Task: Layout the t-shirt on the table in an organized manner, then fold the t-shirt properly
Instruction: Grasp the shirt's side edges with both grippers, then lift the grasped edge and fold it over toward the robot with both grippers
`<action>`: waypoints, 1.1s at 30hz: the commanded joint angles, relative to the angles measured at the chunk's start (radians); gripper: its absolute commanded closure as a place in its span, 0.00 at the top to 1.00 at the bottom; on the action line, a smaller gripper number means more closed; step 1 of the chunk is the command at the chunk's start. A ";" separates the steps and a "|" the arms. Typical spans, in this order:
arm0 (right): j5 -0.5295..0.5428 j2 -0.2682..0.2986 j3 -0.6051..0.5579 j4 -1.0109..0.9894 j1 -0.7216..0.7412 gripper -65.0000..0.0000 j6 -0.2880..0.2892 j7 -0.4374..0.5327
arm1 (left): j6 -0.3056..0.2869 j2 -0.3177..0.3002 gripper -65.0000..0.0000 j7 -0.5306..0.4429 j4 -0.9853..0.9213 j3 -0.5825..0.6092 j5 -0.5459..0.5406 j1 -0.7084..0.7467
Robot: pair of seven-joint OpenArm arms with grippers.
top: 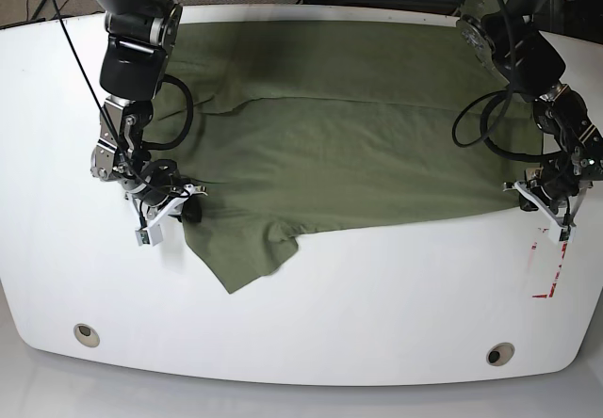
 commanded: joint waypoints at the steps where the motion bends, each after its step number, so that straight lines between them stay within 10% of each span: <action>1: -0.013 0.011 -0.001 0.020 0.013 0.06 -0.005 -0.023 | -0.001 -0.012 0.00 0.029 0.047 0.001 -0.008 -0.020; 33: -0.010 0.008 -0.001 0.284 -0.108 0.06 -0.005 -0.098 | -0.001 -0.006 0.00 0.038 0.216 0.078 -0.010 0.090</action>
